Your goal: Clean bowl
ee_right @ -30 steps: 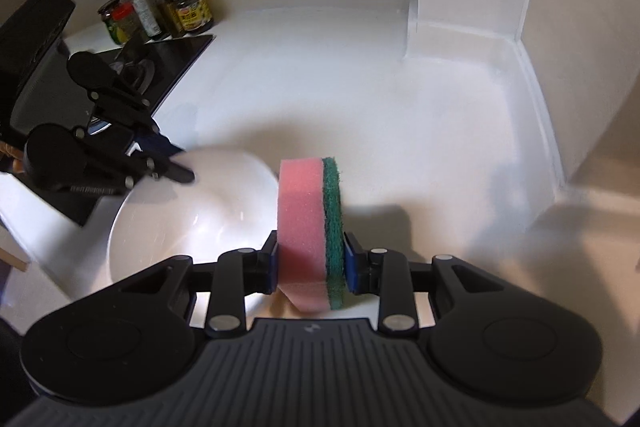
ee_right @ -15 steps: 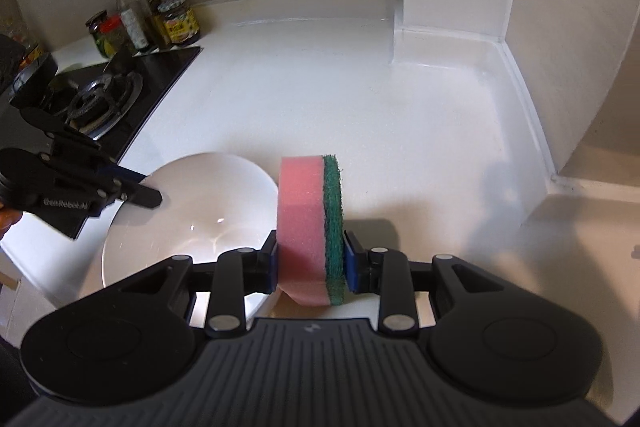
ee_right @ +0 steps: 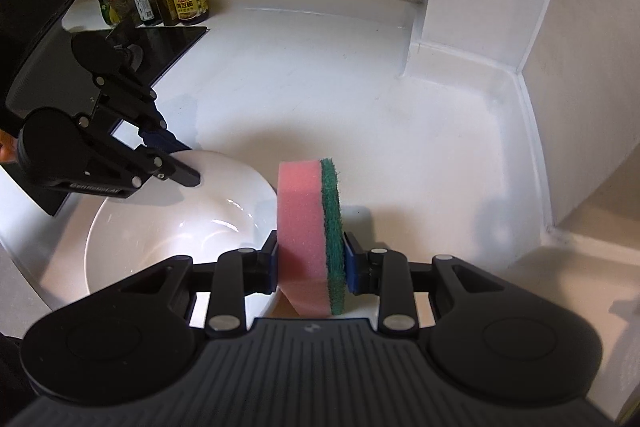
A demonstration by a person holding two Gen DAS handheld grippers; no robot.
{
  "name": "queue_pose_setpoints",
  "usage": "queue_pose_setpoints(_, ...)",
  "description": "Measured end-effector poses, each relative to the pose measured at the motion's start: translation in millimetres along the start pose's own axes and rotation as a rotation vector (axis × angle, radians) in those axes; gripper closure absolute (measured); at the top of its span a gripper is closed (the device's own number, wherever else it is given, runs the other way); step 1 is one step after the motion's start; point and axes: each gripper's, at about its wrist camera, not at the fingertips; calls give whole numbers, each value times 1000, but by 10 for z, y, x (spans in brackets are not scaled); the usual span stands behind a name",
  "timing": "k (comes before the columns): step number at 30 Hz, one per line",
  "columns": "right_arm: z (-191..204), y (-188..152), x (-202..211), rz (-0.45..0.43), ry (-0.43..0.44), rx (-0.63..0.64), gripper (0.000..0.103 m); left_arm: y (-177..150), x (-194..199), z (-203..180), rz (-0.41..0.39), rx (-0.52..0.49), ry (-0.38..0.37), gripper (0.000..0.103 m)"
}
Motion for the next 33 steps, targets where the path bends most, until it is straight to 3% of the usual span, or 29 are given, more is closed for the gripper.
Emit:
queue_pose_setpoints(5, -113, -164, 90, -35, 35, -135, 76, -376, 178, 43, -34, 206, 22, 94)
queue_pose_setpoints(7, -98, -216, 119, -35, 39, -128, 76, -462, 199, 44, -36, 213, 11, 94)
queue_pose_setpoints(11, -64, -158, 93, -21, 33, -71, 76, -380, 147, 95, -11, 121, -22, 96)
queue_pose_setpoints(16, -20, -48, 42, 0, 21, 9, 76, -120, 7, 31, 4, -124, -45, 96)
queue_pose_setpoints(18, -2, -4, 21, 8, 17, 41, 76, -46, -36, 25, 1, -147, -50, 96)
queue_pose_setpoints(20, 6, 29, 2, 13, 14, 61, 76, -17, -42, 50, -2, -97, -48, 96)
queue_pose_setpoints(25, -115, -70, 44, -14, 43, -52, 76, -183, 111, 132, -8, 208, 6, 92)
queue_pose_setpoints(27, -127, -120, 75, -19, 49, -71, 76, -304, 147, 104, -5, 273, 20, 92)
queue_pose_setpoints(29, -120, -169, 106, -21, 50, -75, 76, -385, 158, 58, -2, 291, 31, 92)
queue_pose_setpoints(33, -90, -152, 110, -8, 43, -32, 76, -383, 104, -19, 20, 182, 53, 94)
Point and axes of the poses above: each gripper's, at about its wrist camera, not at the fingertips, and x roughly against the way its jaws point, z to its left, y to its top, and after that the axes turned 1 degree about x, right-handed
